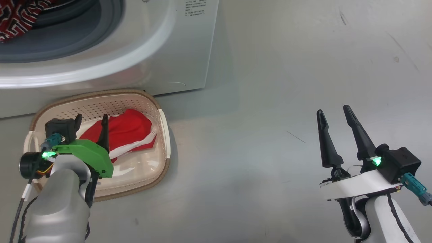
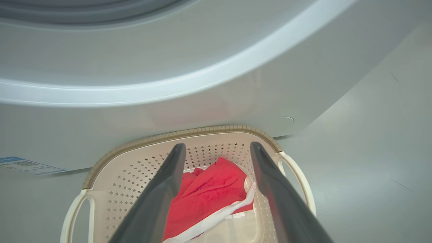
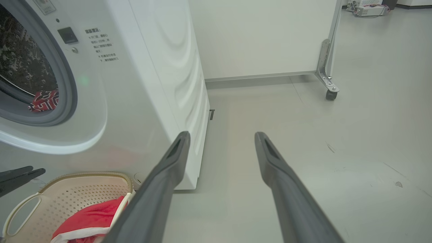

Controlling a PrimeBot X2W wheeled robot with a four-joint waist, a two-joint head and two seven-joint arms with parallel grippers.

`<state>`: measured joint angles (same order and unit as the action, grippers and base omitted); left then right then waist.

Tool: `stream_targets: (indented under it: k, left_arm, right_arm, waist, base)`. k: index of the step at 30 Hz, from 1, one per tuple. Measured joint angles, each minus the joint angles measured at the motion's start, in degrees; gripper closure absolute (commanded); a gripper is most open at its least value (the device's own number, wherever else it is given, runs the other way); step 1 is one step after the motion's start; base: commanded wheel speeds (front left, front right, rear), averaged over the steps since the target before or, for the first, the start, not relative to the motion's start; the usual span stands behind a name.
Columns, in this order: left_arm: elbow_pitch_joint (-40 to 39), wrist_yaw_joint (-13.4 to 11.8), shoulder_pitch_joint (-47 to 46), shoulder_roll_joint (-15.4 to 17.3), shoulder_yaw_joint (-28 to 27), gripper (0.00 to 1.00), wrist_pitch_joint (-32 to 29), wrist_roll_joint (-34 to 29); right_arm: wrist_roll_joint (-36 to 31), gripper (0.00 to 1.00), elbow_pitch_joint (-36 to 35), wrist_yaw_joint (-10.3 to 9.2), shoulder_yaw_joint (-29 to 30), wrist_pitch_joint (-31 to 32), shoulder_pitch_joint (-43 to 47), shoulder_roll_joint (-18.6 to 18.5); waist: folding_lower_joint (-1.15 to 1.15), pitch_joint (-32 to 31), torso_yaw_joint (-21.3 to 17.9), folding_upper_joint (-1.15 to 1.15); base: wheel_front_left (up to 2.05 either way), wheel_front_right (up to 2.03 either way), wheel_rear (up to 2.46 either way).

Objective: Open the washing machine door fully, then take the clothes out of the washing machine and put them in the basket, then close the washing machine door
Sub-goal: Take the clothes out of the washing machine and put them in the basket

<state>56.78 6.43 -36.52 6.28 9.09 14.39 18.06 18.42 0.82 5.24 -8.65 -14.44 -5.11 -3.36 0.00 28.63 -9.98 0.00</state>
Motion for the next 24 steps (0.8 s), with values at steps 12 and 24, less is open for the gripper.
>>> stream_targets:
  k: [12,24]
  left_arm:
    - [-12.76,0.45,5.31,-2.29,-1.78,0.0,0.04,1.09]
    - [-23.64,0.49,15.04,-3.45,-2.93,0.0,0.04,0.92]
  right_arm:
    - [0.01,0.0,1.8,0.26,1.93,0.0,2.2,-1.3]
    - [0.46,0.0,2.3,0.68,3.16,0.0,7.34,-1.52]
  waist:
    - [0.0,-8.4,5.31,0.0]
    - [0.0,-16.51,10.9,0.0]
  base:
    - [0.0,0.0,0.0]
    - [0.0,0.0,0.0]
